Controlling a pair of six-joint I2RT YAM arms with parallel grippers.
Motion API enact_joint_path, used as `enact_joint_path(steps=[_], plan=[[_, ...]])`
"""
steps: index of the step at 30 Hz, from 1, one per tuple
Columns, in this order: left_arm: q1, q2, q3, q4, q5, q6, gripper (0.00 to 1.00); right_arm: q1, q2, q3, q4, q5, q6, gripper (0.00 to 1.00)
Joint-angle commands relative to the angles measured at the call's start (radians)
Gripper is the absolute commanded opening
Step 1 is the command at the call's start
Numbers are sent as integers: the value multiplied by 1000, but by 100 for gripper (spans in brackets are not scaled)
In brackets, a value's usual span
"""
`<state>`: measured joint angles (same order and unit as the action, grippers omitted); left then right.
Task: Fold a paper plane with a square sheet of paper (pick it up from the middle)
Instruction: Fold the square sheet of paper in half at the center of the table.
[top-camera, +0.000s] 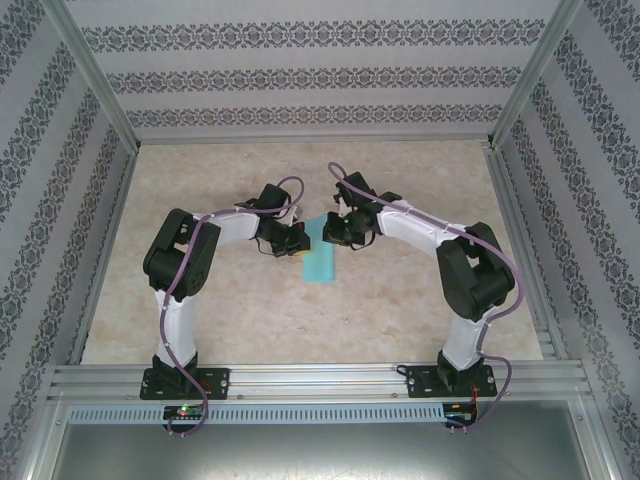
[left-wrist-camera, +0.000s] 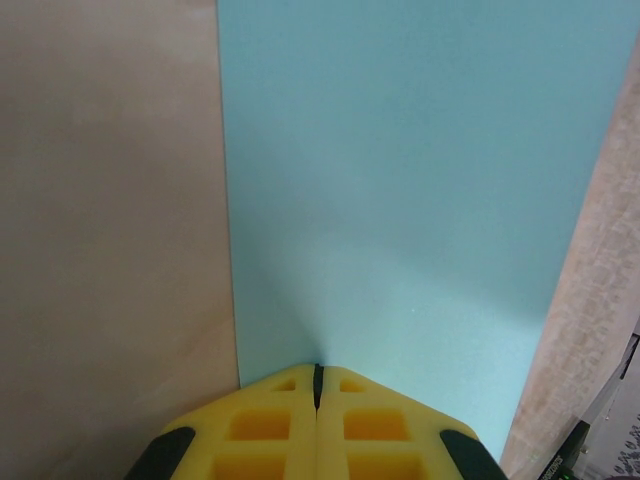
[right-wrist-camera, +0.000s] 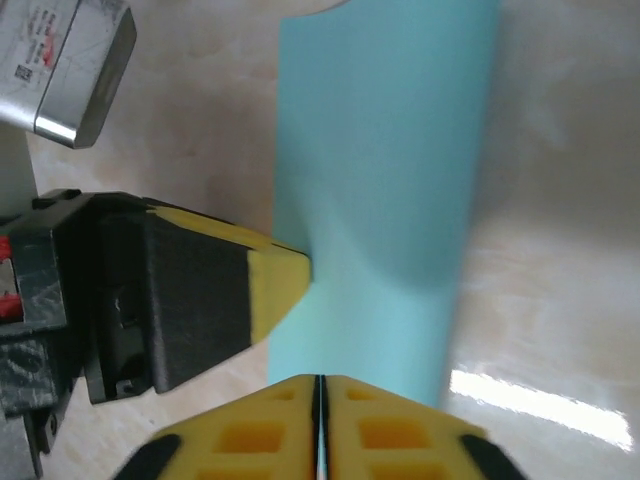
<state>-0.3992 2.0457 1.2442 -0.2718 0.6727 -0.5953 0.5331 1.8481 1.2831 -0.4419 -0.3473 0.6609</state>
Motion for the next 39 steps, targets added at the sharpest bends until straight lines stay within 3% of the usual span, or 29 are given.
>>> enact_joint_path(steps=[1,12,19,39], plan=[[-26,105,-49,-179,-150,27,0,9,65,38,52,-35,32,2],[-30,135,-26,-243,-200,-24,0,10,177,58,45,-12,92,0],[-32,152,-22,-283,-237,-36,0,-8,183,25,22,-4,4,0],[-31,170,-34,-321,-272,-14,0,-146,-20,-233,156,-16,-146,0]])
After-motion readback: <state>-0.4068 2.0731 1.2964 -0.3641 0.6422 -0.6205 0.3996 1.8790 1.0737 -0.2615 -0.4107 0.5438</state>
